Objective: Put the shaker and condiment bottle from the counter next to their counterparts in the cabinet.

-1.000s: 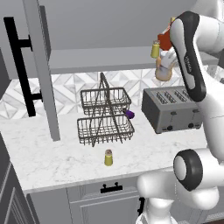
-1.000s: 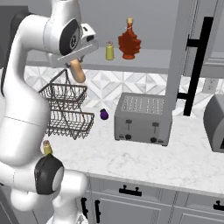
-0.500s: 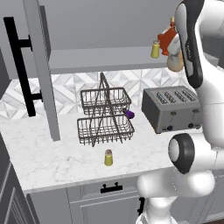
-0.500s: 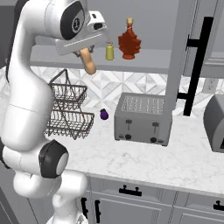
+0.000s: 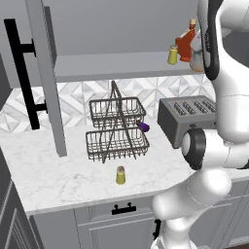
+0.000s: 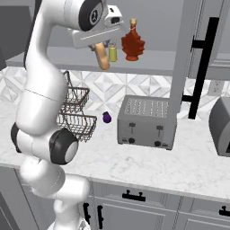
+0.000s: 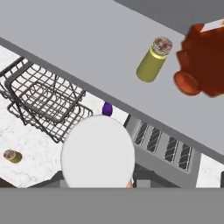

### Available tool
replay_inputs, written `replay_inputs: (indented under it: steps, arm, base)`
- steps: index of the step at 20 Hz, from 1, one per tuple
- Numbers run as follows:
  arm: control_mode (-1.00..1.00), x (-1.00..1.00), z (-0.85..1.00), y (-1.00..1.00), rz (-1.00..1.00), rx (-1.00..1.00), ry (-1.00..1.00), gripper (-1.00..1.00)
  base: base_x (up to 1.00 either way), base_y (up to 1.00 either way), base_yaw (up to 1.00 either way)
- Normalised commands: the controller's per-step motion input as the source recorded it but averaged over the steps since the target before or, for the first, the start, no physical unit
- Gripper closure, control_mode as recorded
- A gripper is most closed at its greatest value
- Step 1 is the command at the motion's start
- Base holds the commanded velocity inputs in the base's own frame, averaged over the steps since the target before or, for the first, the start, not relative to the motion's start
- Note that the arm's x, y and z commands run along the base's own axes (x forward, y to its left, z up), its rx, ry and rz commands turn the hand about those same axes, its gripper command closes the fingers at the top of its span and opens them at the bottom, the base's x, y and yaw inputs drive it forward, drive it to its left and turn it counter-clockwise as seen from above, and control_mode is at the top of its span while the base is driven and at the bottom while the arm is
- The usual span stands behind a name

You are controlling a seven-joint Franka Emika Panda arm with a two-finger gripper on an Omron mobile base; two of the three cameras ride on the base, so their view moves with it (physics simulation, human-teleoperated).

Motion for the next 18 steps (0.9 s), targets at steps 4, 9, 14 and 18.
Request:
replay_inputs:
  steps: [4, 9, 14, 18]
  arm:
    - [-1.0, 0.19, 0.0, -0.37, 0.0, 0.01, 0.04, 1.0]
    - [-1.0, 0.13, 0.0, -0.31, -0.02, 0.0, 0.02, 1.0]
    - [-1.0, 0.14, 0.0, -0.2, -0.02, 0.0, 0.02, 1.0]
    - [-1.0, 0.21, 0.0, -0.09, 0.0, 0.0, 0.04, 1.0]
  base:
    - [0.0, 0.0, 0.0]
    - [0.0, 0.0, 0.0]
    - [0.0, 0.0, 0.0]
    - [0.0, 0.0, 0.0]
